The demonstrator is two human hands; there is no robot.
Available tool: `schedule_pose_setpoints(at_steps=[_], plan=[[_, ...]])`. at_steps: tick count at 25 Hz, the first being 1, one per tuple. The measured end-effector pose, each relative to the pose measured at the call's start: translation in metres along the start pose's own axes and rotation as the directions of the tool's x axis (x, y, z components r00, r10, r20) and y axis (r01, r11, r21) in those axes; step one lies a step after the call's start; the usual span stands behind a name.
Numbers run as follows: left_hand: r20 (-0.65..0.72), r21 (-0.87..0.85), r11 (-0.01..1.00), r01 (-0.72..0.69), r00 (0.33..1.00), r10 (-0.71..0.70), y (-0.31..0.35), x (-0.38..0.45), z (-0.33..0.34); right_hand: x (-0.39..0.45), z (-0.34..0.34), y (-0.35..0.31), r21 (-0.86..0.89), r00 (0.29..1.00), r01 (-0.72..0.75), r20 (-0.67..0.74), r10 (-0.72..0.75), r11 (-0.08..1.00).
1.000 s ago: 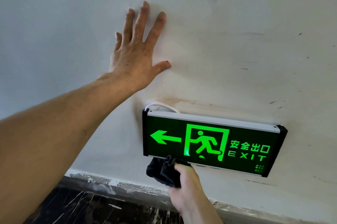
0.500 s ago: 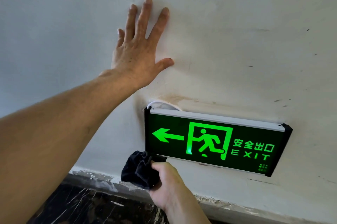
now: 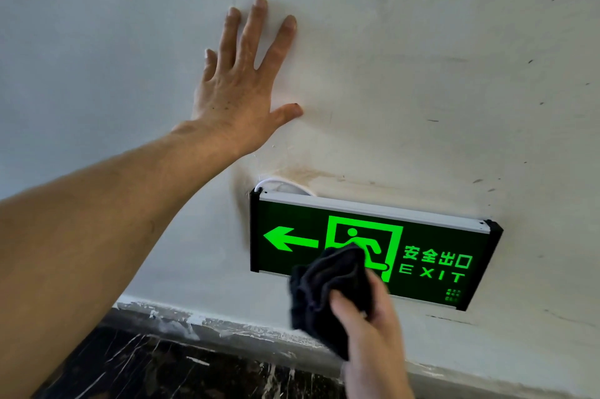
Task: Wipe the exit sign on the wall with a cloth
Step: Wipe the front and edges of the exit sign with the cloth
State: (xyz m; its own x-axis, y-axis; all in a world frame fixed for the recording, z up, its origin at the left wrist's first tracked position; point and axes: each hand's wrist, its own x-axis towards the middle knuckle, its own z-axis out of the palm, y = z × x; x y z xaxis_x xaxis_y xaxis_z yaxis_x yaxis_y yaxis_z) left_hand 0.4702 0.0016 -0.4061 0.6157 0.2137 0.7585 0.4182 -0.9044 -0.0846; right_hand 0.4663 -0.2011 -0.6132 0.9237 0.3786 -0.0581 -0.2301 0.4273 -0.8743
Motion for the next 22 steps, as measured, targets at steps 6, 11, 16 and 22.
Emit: schedule_pose_setpoints(at_steps=[6, 11, 16, 22], plan=[[-0.003, -0.002, 1.0, 0.0, 1.0, 0.0, 0.0, 0.001, 0.001, 0.01, -0.057, -0.07, -0.409, 0.706, 0.384, -0.447, -0.549, 0.828], [0.003, -0.002, 1.0, 0.001, 1.0, -0.001, 0.0, 0.001, 0.0, 0.028, -0.078, -0.086, -0.566, 0.589, 0.304, -0.521, -0.618, 0.766], [0.002, 0.008, 1.0, -0.001, 1.0, 0.001, 0.0, 0.001, 0.0, 0.039, -0.058, -0.081, -0.654, 0.676, 0.259, -0.403, -0.617, 0.711], [0.007, -0.003, 1.0, -0.001, 1.0, 0.001, 0.001, 0.001, 0.001, 0.035, -0.03, -0.071, -0.676, 0.734, 0.254, -0.33, -0.593, 0.691]])
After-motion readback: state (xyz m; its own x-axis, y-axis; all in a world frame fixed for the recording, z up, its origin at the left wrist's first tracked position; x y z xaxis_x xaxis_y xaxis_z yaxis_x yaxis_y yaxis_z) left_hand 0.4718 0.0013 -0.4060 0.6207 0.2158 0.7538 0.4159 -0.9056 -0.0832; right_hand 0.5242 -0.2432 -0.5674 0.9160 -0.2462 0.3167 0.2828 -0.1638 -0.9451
